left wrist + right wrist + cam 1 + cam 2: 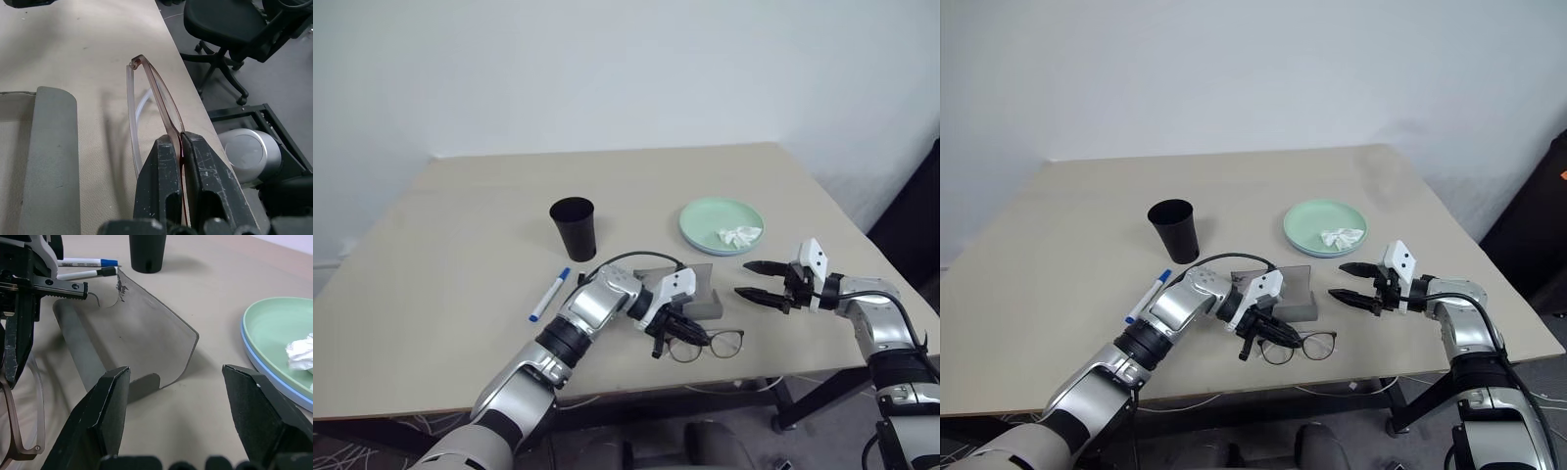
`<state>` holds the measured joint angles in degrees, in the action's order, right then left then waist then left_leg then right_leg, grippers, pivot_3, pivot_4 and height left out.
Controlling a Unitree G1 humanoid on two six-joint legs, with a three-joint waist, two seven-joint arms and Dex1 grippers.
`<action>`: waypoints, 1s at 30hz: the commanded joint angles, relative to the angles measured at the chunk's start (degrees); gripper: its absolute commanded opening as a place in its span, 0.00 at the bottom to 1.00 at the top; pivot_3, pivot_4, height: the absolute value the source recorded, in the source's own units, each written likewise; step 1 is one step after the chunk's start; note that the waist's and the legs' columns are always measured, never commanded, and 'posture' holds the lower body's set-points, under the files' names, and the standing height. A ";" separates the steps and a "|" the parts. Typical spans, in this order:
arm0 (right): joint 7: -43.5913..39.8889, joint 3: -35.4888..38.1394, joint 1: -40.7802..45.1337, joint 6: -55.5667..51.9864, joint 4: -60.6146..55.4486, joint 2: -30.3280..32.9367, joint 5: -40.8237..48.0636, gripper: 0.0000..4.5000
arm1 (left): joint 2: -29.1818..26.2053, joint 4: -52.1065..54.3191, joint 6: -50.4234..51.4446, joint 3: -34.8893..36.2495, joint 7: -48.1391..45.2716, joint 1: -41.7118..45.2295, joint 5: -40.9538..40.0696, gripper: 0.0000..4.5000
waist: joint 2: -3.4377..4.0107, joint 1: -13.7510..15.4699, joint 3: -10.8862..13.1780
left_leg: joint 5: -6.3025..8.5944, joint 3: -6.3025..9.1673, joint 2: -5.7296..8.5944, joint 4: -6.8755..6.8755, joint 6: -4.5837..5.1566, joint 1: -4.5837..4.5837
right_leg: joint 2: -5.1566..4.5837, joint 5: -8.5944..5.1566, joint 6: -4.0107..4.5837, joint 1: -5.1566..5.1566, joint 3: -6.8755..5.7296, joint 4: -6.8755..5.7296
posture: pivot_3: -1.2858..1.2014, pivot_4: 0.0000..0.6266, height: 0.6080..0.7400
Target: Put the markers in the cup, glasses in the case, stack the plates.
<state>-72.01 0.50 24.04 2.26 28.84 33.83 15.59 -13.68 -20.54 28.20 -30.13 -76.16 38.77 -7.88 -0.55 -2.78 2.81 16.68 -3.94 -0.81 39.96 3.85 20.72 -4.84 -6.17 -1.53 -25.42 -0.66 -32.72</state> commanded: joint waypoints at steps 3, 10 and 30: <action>0.25 0.66 1.83 1.31 0.55 -0.04 0.09 0.72 | 0.23 3.19 0.05 4.05 0.93 1.47 -2.54 0.01 | -0.01 -0.01 0.01 | 0.00 -0.01 0.00 0.00 0.00 0.01 | 0.00 0.00 0.00 -0.01 0.02 0.00 | 0.52 0.00 1.00; 0.06 0.61 2.64 1.89 1.85 0.09 -0.08 0.72 | 0.25 5.76 -0.32 8.66 2.33 4.11 -4.86 0.01 | -0.01 0.01 0.01 | 0.02 0.04 0.01 -0.02 0.04 0.05 | 0.02 0.00 0.00 -0.05 0.01 -0.02 | 0.52 0.00 1.00; 0.10 0.40 2.69 2.48 2.04 -0.36 -0.11 0.72 | -3.07 -14.78 -20.91 6.98 2.72 11.55 7.12 0.01 | -0.07 0.02 0.05 | 0.05 0.01 0.05 -0.04 0.11 0.09 | -0.01 0.00 -0.02 -0.04 0.01 0.03 | 0.52 0.00 1.00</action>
<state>-72.08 0.28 25.83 3.93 32.30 33.13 15.50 -17.04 -36.04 8.52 -23.36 -72.47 49.55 -0.84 -0.62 -2.76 2.85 16.74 -3.94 -0.75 39.92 3.96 20.81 -4.84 -6.17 -1.55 -25.46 -0.64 -32.70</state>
